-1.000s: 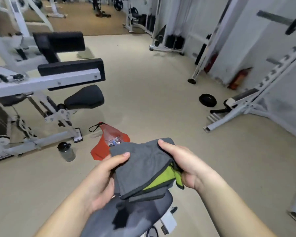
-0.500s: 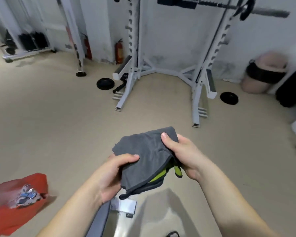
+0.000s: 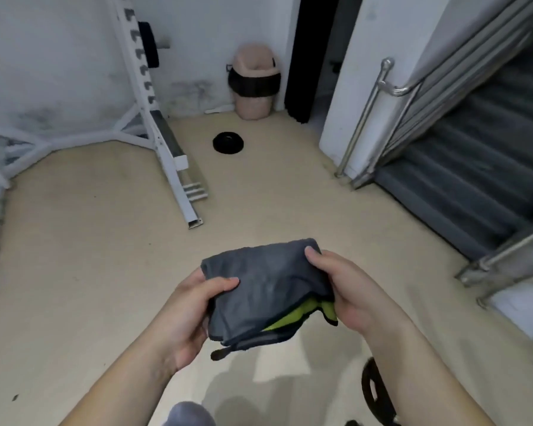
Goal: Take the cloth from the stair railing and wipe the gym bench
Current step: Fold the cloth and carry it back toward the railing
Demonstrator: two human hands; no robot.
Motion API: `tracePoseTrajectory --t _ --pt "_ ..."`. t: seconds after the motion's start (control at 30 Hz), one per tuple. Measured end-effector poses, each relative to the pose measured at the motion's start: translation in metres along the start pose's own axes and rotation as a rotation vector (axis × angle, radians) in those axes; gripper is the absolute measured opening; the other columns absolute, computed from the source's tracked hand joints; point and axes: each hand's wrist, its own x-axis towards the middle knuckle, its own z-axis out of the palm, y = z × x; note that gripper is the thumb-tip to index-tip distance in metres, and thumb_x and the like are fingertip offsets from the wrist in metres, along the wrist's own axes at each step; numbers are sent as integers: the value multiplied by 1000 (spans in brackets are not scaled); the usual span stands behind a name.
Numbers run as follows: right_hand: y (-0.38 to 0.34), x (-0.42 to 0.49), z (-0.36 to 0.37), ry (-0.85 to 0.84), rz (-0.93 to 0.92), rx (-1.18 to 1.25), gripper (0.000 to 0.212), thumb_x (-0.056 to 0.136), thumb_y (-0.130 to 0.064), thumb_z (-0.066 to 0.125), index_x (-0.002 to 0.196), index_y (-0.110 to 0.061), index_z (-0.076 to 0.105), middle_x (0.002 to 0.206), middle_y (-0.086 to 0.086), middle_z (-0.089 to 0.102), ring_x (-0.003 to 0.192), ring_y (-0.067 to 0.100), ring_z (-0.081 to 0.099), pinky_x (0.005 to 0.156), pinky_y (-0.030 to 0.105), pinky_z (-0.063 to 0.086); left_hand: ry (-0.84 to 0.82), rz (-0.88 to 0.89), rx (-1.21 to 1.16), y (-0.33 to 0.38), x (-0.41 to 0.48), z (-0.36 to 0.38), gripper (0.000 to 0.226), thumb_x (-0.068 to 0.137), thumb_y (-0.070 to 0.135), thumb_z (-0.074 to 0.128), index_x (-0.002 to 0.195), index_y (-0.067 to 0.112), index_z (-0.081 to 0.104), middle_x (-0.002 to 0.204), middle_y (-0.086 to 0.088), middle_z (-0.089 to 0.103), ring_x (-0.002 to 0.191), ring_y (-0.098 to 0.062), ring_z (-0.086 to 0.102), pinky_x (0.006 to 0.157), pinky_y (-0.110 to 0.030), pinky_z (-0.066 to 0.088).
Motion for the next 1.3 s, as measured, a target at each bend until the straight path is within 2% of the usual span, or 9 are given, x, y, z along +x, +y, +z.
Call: tracePoseTrajectory --t 0.2,0.3,0.57,0.7,0.83,0.9,1.0,1.2,1.3 --pt "-63 70 -70 173 -71 104 29 99 -32 67 116 -10 71 110 12 79 89 22 76 69 32 58 -129 -135 96 29 137 71 35 92 7 68 125 18 68 116 -12 77 106 -32 75 91 -48 59" --pt "-104 113 -95 254 -106 128 36 98 -31 68 122 -4 68 118 17 77 93 25 76 76 34 60 -214 -183 109 57 214 106 36 94 8 65 128 20 67 120 -10 76 110 -32 73 98 -51 53" --pt "-202 177 -198 579 -204 430 34 97 -28 67 121 -4 68 117 20 77 96 30 75 93 45 55 -508 -279 285 129 374 263 27 103 22 57 126 30 67 124 -1 75 113 -25 72 91 -42 55" --pt "-220 171 -269 749 -226 546 28 99 -31 66 111 -6 68 98 13 78 72 20 75 56 28 59 -699 -369 407 128 414 366 27 101 19 58 126 27 66 124 -1 75 112 -26 72 75 -38 56" --pt "-219 170 -352 898 -256 662 20 98 -32 67 95 -12 66 84 11 76 62 22 71 47 26 52 -806 -377 544 108 449 472 26 100 14 59 122 24 67 117 -4 78 106 -28 75 75 -39 56" --pt "-220 178 -394 939 -261 715 26 98 -32 67 106 -8 68 90 13 78 70 26 73 56 32 58 -823 -345 612 99 469 525 23 100 16 60 120 24 69 113 -4 79 103 -27 76 77 -40 56" --pt "-235 195 -468 940 -273 783 40 99 -33 66 128 -5 67 115 17 78 101 33 75 91 44 58 -857 -304 657 87 497 607 19 99 20 62 115 25 71 111 -3 79 102 -26 76 83 -41 55" --pt "-282 226 -614 879 -279 741 38 99 -32 65 128 -10 70 124 12 76 117 31 71 101 46 53 -885 -234 690 70 561 756 17 99 20 62 113 25 71 110 -1 79 101 -22 76 80 -36 53" --pt "-300 249 -682 933 -263 677 33 96 -19 66 127 -7 68 117 10 78 106 27 73 90 42 57 -923 -239 710 63 601 828 18 99 19 62 112 25 73 109 -3 80 101 -24 76 81 -36 54"
